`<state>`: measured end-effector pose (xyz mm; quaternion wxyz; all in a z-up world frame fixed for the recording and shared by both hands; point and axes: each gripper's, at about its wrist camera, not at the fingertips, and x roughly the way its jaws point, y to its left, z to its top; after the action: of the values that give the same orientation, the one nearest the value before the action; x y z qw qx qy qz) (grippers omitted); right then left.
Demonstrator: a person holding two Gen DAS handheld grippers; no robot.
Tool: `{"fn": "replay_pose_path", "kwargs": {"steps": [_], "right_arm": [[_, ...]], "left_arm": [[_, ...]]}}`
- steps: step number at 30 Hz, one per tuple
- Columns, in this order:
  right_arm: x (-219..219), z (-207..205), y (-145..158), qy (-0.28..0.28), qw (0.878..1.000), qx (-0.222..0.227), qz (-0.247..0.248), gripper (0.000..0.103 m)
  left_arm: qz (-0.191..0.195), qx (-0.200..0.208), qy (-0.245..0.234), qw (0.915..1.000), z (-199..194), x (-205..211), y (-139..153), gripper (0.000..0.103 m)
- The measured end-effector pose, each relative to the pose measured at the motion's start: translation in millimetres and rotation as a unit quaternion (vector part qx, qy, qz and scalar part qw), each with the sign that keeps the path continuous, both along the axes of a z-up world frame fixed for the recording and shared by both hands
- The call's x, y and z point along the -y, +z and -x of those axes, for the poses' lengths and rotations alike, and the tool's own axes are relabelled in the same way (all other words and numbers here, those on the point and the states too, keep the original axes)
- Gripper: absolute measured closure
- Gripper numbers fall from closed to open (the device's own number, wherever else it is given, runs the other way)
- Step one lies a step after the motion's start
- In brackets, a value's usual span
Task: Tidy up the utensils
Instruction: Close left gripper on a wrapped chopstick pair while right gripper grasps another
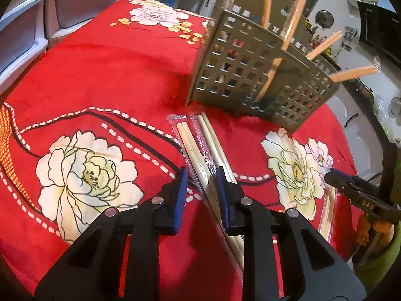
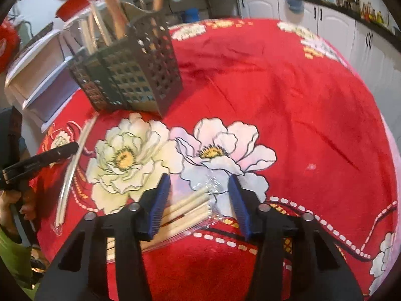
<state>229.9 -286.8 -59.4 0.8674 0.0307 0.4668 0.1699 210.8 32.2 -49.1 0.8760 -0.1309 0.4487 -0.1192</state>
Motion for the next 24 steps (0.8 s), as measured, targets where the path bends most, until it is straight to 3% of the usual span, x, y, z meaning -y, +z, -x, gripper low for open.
{"fn": "replay_pose_path", "kwargs": {"steps": [5,8,9,24], "right_arm": [[-4.7,-7.5,0.4,0.01,1.0,0.003,-0.004,0.089],[-11.7,-12.0,2.6,0.023,1.0,0.01,-0.009,0.092],[-14.1,-13.2,3.5,0.027,0.999,0.013,-0.01,0.098],[-56.9,-24.6,29.7,0.09,0.994,0.041,-0.04,0.099]], "left_arm": [[-0.001,-0.006,0.007,1.0,-9.7,-0.4,0.0,0.086],[0.0,-0.01,0.011,0.9999,-16.1,-2.0,0.1,0.086],[0.002,-0.012,0.013,0.9998,-17.8,-2.5,-0.2,0.086],[0.034,-0.037,0.033,0.9982,-55.2,-14.8,-0.9,0.089]]}}
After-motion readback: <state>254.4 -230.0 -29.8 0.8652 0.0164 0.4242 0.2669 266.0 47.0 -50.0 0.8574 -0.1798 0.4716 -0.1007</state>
